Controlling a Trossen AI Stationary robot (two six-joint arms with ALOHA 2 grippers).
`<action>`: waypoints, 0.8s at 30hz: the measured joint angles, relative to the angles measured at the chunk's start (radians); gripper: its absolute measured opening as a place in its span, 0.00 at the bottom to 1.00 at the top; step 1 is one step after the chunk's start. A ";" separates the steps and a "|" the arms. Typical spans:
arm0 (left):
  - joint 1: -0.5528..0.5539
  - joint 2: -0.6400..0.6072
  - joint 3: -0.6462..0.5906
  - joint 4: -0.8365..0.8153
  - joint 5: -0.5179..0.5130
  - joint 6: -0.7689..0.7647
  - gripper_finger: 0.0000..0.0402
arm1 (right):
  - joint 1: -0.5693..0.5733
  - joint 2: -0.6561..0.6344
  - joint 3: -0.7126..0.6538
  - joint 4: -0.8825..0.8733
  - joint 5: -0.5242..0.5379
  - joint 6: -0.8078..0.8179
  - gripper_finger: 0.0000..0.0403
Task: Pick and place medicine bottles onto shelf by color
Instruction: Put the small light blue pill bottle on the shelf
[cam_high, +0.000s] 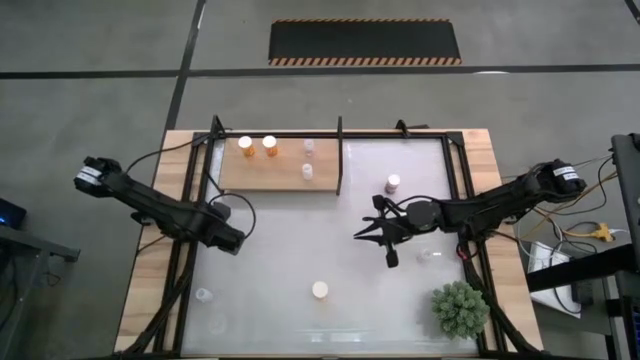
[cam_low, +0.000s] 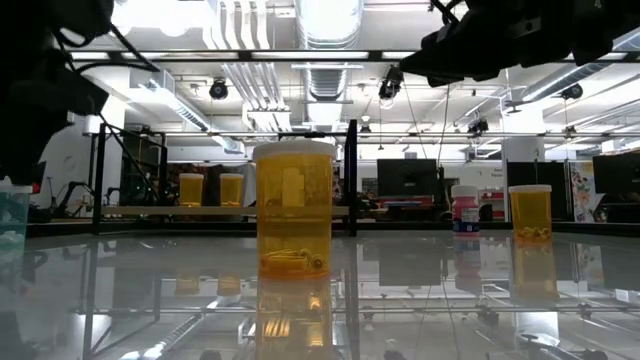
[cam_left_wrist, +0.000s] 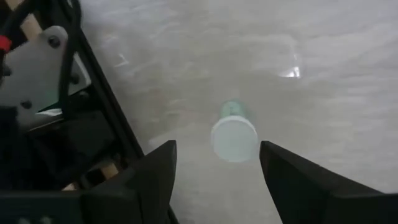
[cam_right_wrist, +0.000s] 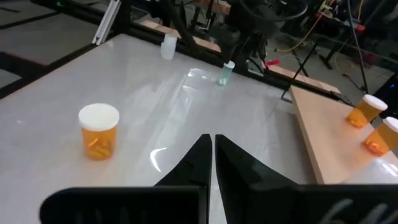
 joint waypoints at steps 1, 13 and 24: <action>0.000 0.000 -0.013 0.013 0.000 0.000 0.53 | 0.000 0.000 0.001 0.004 0.000 0.006 0.03; 0.000 0.038 -0.025 0.044 -0.023 0.003 0.47 | 0.000 0.002 0.004 0.002 0.000 0.010 0.03; -0.001 0.075 -0.024 0.064 -0.029 0.013 0.25 | 0.000 0.002 0.004 0.002 0.000 0.013 0.03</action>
